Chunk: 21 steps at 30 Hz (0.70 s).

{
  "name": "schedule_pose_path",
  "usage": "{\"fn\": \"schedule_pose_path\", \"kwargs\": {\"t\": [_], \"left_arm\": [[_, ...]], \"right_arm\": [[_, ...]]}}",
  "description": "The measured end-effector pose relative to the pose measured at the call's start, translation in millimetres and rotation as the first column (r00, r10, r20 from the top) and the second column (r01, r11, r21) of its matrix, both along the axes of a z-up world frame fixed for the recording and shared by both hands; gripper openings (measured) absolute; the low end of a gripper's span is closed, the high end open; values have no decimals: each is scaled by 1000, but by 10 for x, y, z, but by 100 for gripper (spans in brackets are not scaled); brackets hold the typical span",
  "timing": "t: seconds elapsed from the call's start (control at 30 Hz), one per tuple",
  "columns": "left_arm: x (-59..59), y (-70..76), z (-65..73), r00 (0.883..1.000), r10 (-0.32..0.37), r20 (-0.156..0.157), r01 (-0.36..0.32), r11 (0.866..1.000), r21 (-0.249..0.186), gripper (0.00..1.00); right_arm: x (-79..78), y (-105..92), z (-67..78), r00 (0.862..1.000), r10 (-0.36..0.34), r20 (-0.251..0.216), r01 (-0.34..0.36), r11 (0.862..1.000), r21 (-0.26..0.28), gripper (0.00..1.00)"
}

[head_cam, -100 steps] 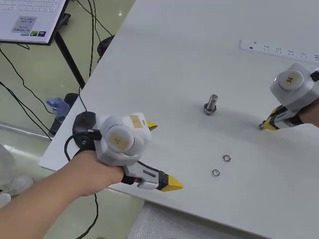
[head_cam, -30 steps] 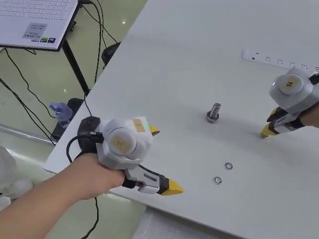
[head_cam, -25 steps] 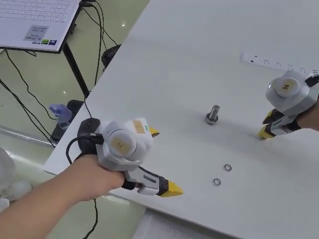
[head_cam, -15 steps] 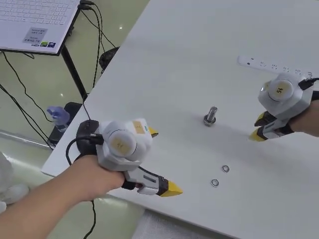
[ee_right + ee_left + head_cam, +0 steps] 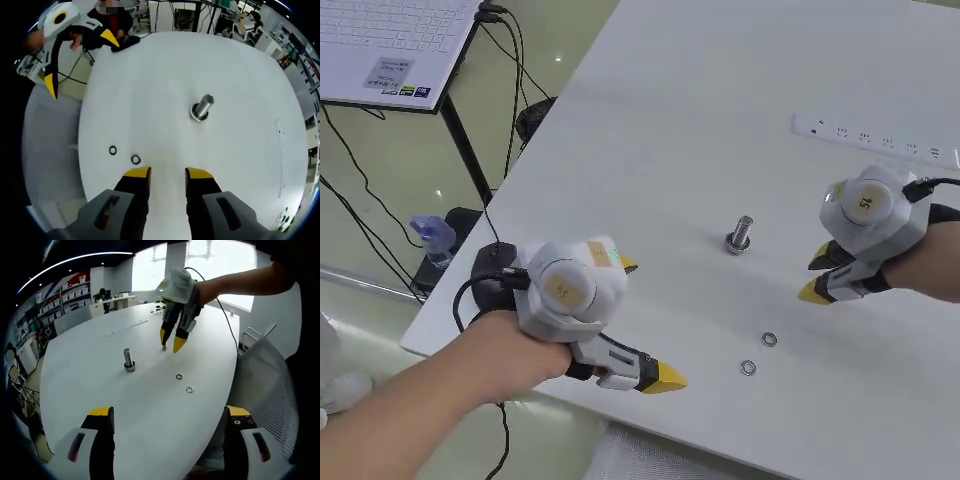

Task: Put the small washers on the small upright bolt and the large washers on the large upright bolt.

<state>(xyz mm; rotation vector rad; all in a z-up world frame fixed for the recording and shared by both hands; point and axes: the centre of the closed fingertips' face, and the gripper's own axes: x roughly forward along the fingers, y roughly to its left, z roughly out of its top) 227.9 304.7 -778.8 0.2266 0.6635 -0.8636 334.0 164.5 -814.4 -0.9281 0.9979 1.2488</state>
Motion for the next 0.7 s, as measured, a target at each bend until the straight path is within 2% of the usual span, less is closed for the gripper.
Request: {"fn": "schedule_pose_path", "kwargs": {"t": [0.33,0.7], "left_arm": [[3,4,7,1000,9,6,-9,1000,-6,91],[-33,7,-4,1000,-6,0,6,1000,4,90]], "right_arm": [[-305,71,-150,999,4,-35,-4,1000,9,28],[-452,101,-346,999,14,-44,-14,1000,0,28]]}}
